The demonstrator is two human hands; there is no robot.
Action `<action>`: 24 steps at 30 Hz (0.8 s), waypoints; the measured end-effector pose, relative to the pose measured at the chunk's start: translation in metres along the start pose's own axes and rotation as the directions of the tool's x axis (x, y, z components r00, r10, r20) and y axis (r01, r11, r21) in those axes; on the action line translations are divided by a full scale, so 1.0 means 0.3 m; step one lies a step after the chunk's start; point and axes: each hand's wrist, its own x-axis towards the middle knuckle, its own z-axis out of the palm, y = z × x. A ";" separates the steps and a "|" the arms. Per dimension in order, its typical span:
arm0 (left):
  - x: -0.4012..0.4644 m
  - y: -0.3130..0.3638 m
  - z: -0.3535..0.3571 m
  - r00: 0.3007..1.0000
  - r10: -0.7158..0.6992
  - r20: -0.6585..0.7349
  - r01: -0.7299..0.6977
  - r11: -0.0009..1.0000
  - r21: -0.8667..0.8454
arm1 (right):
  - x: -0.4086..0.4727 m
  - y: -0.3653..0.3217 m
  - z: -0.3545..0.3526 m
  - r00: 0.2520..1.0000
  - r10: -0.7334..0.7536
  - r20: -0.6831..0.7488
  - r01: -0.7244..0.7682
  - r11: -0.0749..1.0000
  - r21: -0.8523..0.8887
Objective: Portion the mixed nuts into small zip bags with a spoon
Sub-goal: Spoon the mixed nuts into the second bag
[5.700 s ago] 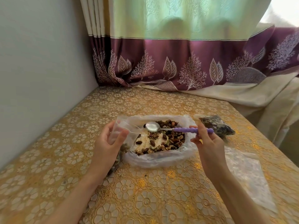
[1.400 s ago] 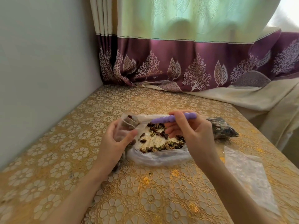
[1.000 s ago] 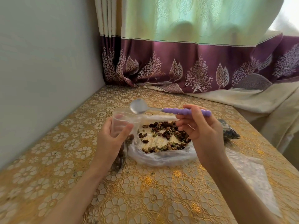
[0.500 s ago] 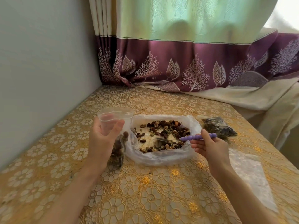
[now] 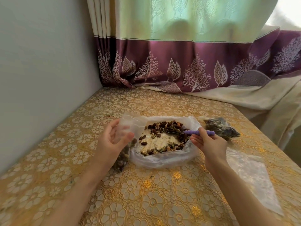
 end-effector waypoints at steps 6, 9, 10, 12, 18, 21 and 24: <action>-0.016 -0.041 0.012 1.000 -0.024 0.011 0.021 0.977 0.214 | -0.011 0.002 -0.011 0.998 0.041 0.048 -0.042 0.999 0.009; -0.022 -0.037 0.017 0.999 0.002 0.046 -0.014 0.965 0.261 | -0.019 -0.003 -0.014 0.996 0.054 0.065 -0.057 0.998 0.039; -0.023 -0.036 0.016 0.998 0.001 0.055 -0.016 0.961 0.277 | -0.022 -0.006 -0.015 0.996 0.061 0.068 -0.065 0.997 0.052; -0.022 -0.043 0.012 0.997 -0.019 0.077 -0.006 0.949 0.315 | -0.027 -0.013 -0.017 0.995 0.073 0.067 -0.078 0.994 0.073; -0.020 -0.050 0.006 0.994 -0.035 0.107 -0.005 0.938 0.348 | -0.057 -0.051 -0.020 0.996 0.058 0.070 -0.067 0.989 0.129; -0.018 -0.051 0.005 0.993 -0.040 0.115 -0.003 0.937 0.350 | -0.072 -0.083 -0.011 0.995 0.028 0.101 -0.040 0.991 0.126; -0.018 -0.050 0.005 0.992 -0.035 0.119 -0.010 0.936 0.351 | -0.088 -0.120 0.005 0.991 0.009 0.137 -0.028 0.990 0.140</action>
